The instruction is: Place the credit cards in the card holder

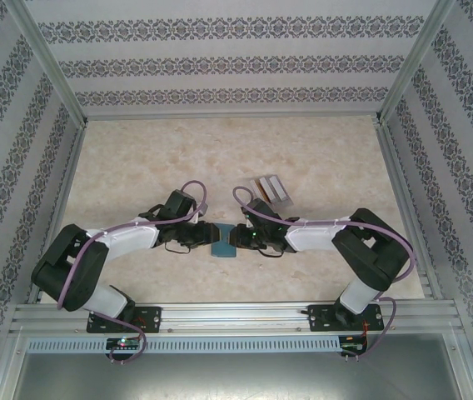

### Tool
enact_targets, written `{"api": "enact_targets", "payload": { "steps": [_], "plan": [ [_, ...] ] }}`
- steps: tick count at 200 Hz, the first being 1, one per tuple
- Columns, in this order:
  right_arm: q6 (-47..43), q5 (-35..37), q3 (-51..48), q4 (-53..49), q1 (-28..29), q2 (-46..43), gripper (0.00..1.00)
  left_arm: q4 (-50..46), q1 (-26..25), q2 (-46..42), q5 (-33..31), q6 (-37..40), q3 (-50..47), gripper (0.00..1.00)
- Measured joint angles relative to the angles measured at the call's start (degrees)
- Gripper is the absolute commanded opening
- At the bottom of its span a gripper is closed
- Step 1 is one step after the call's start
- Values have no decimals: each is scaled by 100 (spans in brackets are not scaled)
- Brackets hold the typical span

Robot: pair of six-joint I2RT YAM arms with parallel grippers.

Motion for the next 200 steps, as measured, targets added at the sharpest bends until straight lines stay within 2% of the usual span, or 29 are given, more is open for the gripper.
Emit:
{"api": "enact_targets", "payload": {
  "steps": [33,47,57,72,84,141,151,159,163,200],
  "plan": [
    [164,-22,-20,284,13,103,22,-162,2,72,-197,17,2,28],
    [201,-55,-20,385,15,142,21,-164,0,140,-177,20,4,28],
    [243,-92,-20,455,24,173,19,-166,0,170,-157,17,4,33],
    [284,-114,-20,518,28,181,18,-164,-4,179,-144,35,11,55],
    [297,-111,-20,557,52,181,16,-170,-20,179,-164,35,35,57],
    [472,-111,-52,614,70,181,13,-225,-31,363,-356,-39,109,13],
    [472,-109,-52,610,61,181,16,-225,-24,343,-345,-90,109,8],
    [463,-96,-52,595,59,179,23,-223,-24,306,-337,-107,109,0],
    [459,-85,-55,581,59,179,27,-221,-26,280,-330,-111,109,0],
    [442,87,-42,-118,66,-210,32,-260,-37,-105,-321,-118,111,0]
  ]
}}
